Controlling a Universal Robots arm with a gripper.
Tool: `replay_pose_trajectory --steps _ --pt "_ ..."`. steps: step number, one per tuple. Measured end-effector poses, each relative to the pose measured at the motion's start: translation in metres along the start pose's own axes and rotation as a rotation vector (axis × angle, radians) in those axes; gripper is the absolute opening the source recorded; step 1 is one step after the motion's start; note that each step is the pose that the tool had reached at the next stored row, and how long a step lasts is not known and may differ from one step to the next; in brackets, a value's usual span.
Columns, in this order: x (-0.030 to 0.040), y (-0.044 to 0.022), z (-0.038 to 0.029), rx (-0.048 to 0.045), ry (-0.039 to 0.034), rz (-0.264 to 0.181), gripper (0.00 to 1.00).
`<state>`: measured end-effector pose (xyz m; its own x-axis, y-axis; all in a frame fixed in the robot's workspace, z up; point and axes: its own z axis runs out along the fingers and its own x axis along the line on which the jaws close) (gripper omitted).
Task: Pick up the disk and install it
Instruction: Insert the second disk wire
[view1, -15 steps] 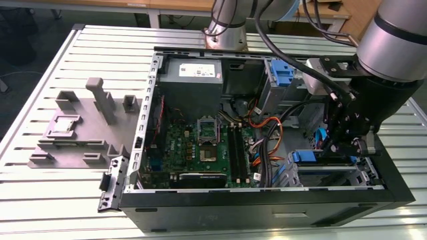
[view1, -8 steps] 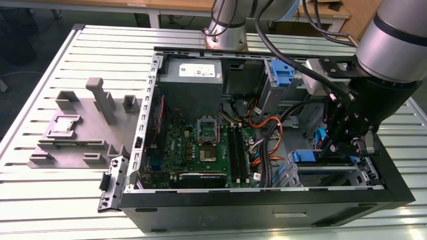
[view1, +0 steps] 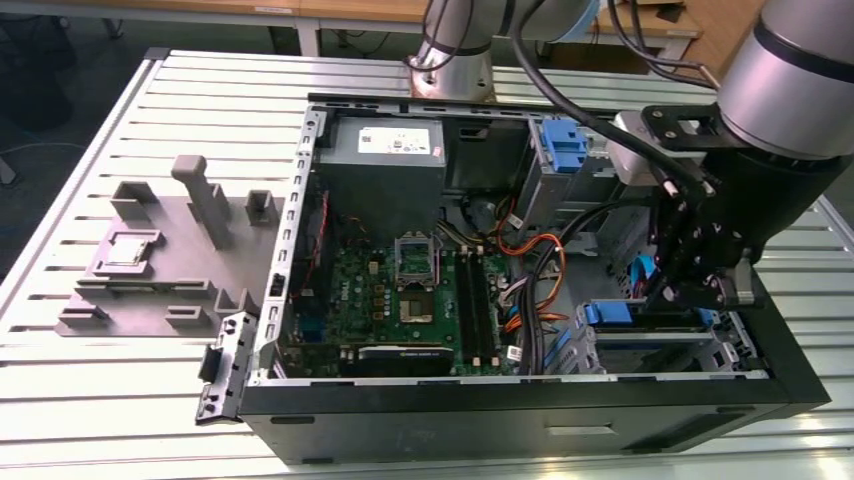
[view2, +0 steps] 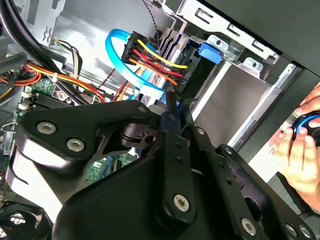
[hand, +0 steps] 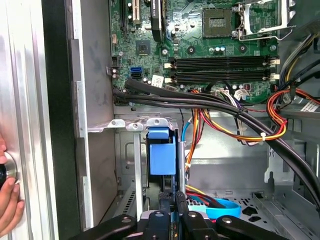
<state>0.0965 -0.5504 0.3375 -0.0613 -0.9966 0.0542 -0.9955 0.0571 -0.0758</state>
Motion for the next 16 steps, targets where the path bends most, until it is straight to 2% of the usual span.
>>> replay_pose_trajectory --steps 3,9,13,14,16 --pt "0.0001 0.0 -0.0002 -0.0002 -0.0018 0.0 0.16" --pt "0.0023 -0.0002 0.0 -0.0026 -0.0425 0.003 0.16" --pt "0.0071 -0.0007 0.0005 -0.003 -0.0481 0.004 0.16" --pt "0.0079 -0.0008 0.0006 -0.0032 -0.0518 0.004 0.16" --pt "0.009 -0.0011 0.001 -0.0042 -0.0674 0.005 0.16"
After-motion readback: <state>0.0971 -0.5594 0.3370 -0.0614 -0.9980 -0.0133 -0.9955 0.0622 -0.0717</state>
